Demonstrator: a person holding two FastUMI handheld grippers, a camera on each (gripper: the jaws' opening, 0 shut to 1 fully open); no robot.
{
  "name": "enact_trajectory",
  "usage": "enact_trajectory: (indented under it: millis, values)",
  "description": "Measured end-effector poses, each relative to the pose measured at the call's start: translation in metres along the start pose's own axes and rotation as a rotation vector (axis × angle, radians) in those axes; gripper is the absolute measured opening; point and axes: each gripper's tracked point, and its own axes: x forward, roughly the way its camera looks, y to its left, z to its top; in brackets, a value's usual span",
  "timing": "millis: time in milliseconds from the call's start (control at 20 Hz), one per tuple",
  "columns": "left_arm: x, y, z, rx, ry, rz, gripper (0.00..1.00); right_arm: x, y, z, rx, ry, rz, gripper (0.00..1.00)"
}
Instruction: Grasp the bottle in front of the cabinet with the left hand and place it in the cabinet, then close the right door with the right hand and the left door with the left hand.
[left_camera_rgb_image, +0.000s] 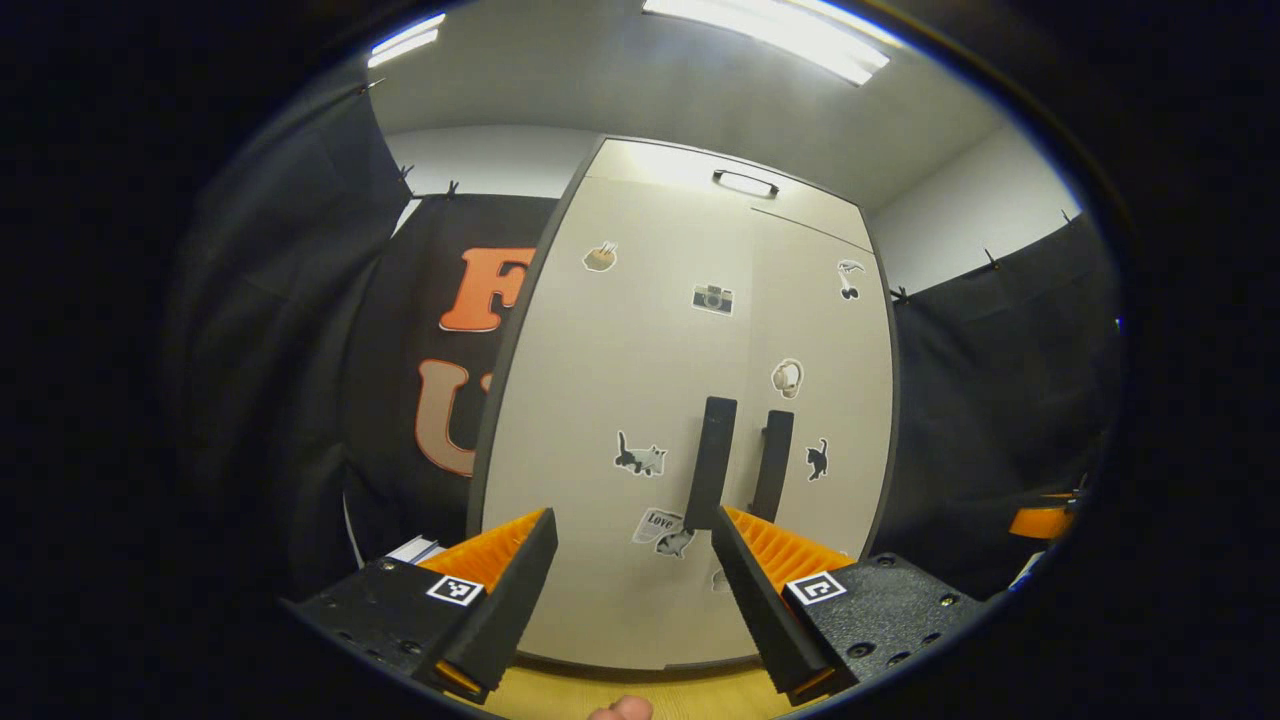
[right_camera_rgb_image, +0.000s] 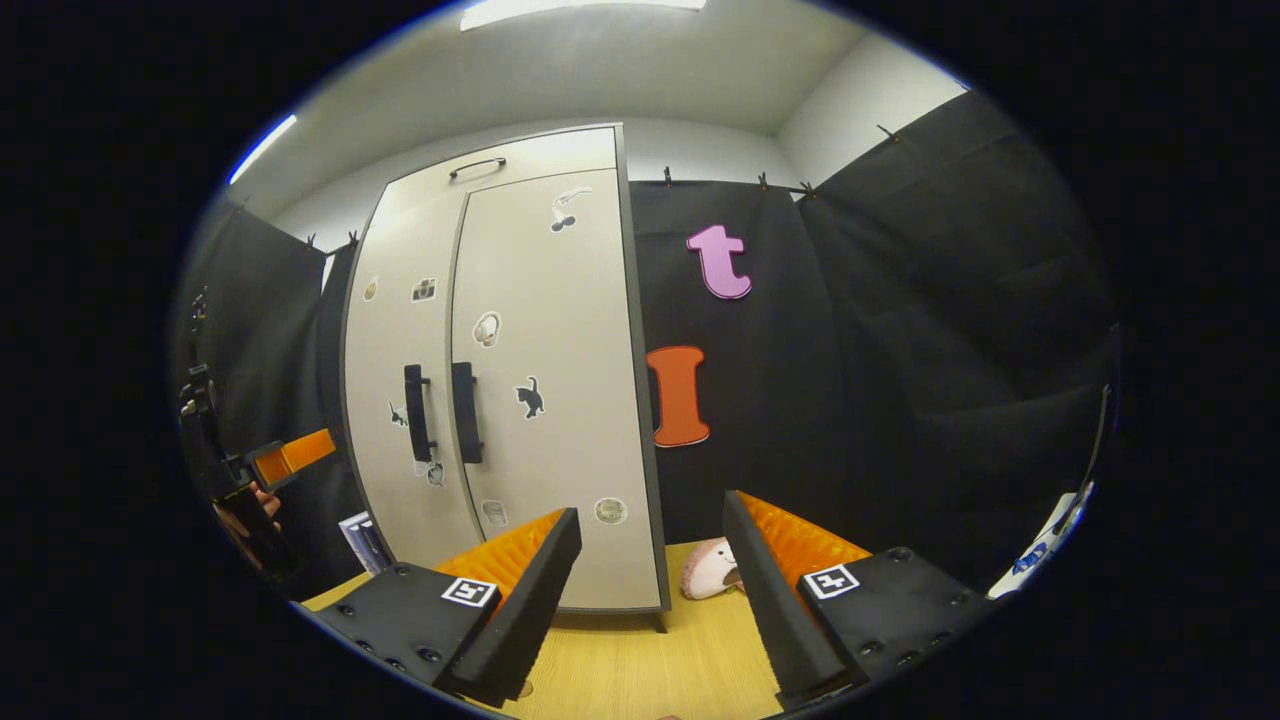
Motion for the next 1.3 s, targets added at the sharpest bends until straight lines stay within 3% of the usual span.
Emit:
enact_trajectory:
  millis: [200,400,900,1300]
  values:
    - [-0.045,0.016,0.009,-0.006,-0.014,0.059,0.95,-0.010,0.012,-0.007,0.003,0.008,0.053,0.95]
    - [-0.093,0.026,0.006,0.037,-0.002,0.137,0.95,-0.024,0.013,-0.013,-0.029,-0.014,0.059,0.95]
    - [-0.166,-0.015,-0.013,0.061,0.001,0.115,0.95,-0.059,0.007,-0.028,0.042,-0.013,0.107,0.95]
    - [-0.159,-0.043,-0.016,0.070,-0.016,0.078,0.95,-0.073,-0.013,-0.027,0.052,-0.012,0.080,0.95]
